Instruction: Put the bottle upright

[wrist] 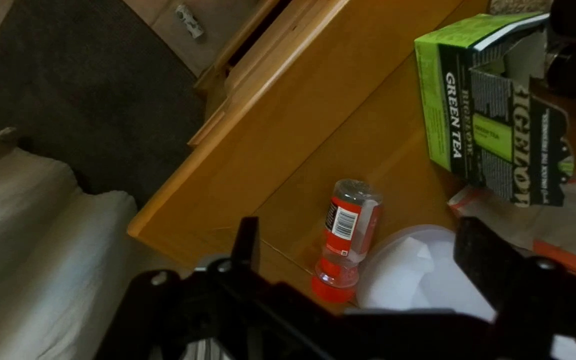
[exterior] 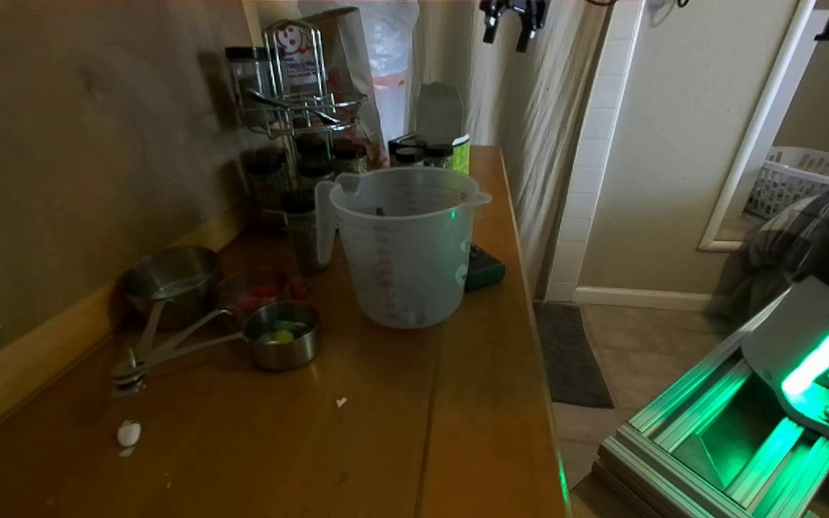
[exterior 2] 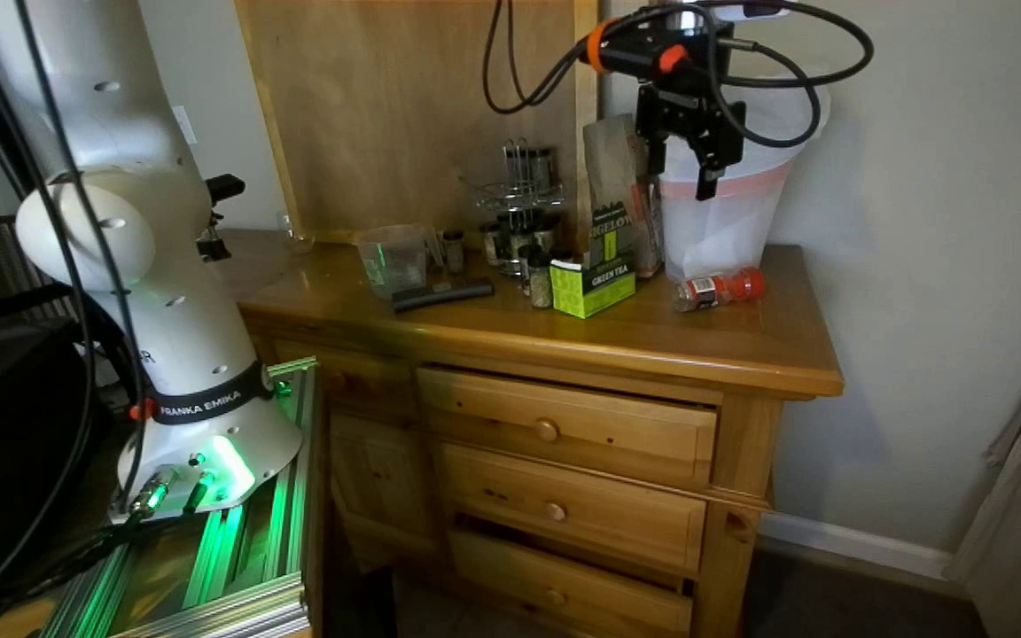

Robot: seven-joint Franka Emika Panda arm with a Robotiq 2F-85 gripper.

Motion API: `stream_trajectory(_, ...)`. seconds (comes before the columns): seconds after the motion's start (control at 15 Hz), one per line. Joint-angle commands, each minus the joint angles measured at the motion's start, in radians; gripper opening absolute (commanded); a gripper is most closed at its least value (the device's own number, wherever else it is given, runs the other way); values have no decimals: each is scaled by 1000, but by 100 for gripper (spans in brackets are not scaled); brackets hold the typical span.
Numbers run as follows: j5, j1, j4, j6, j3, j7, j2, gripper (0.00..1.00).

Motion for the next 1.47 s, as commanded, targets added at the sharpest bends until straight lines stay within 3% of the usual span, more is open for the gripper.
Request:
stream_trajectory(0.0,9,-52,251,-119,98,15,188,100)
stream_trajectory(0.07,12,-67,298,-159,120,-8,220,100)
stream_trajectory(0.13,-13,-67,159,-69,125,15,130,100)
stream_trajectory(0.47,-14,-85,185,-75,145,16,154,100)
stream_trajectory(1.0,-12,-117,475,-84,191,114,476,100)
stream_trajectory(1.4,-39,-112,654,-152,235,128,638,100)
